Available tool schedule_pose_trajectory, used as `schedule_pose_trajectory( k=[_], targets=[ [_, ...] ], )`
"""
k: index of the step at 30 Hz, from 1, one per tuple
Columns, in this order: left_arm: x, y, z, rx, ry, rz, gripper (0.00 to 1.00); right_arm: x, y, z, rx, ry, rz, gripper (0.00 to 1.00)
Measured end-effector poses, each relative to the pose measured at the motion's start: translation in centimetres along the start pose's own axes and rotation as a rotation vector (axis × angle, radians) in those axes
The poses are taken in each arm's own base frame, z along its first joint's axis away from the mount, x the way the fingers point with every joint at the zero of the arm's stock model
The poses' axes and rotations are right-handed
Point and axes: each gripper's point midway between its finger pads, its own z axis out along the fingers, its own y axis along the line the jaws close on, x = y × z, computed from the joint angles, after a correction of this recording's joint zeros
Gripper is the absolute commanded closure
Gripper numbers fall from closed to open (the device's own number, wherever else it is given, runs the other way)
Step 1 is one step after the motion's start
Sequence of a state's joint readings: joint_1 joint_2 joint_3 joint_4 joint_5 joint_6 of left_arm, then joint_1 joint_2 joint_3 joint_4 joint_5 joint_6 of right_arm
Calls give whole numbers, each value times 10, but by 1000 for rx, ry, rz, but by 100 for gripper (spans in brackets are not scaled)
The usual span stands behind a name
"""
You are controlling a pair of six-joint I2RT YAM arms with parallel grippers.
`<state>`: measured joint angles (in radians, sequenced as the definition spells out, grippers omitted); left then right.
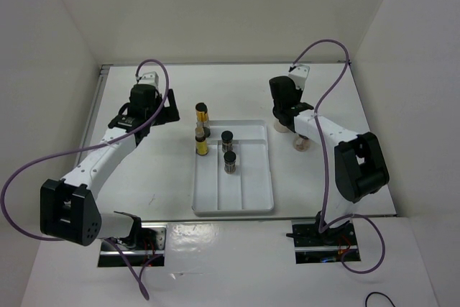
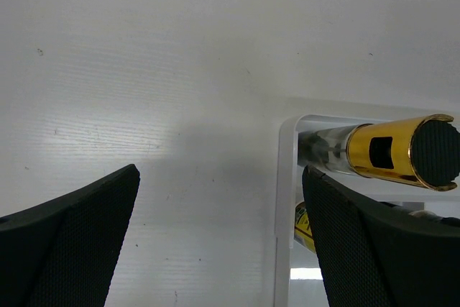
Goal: Organize the condiment bottles
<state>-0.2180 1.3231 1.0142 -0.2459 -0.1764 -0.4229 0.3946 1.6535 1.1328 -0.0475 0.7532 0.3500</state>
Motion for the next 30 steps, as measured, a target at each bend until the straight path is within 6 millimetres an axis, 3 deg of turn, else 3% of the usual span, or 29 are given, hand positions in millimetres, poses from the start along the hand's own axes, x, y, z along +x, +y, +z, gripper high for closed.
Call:
schedule_pose_trajectory(
  k=[2, 3, 4, 6, 7, 10, 16, 18, 22, 30],
  targets=[
    [-2, 0, -2, 2, -6, -1, 0, 2, 0, 0, -2, 6, -4, 96],
    [-2, -1, -2, 3, -9, -2, 0, 2, 0, 0, -3, 8, -6, 88],
    [-3, -1, -3, 3, -10, -2, 0, 2, 0, 0, -2, 9, -4, 71],
    [-3, -1, -3, 4, -11, -2, 0, 3, -1, -1, -2, 12, -10, 57],
    [-3, -1, -3, 4, -11, -2, 0, 4, -1, 0, 0, 15, -10, 41],
    [-3, -1, -3, 4, -11, -2, 0, 9, -2, 0, 6, 29, -25, 20],
    [-3, -1, -3, 4, -11, -2, 0, 11, -3, 0, 6, 38, -25, 23],
    [-3, -1, -3, 4, -11, -2, 0, 12, -2, -1, 4, 40, -19, 33],
    [-3, -1, -3, 4, -11, -2, 0, 13, 0, -1, -6, 48, -16, 42],
    [-3, -1, -3, 4, -11, -1, 0, 21, 1, 1, -8, 68, -14, 43]
  ],
)
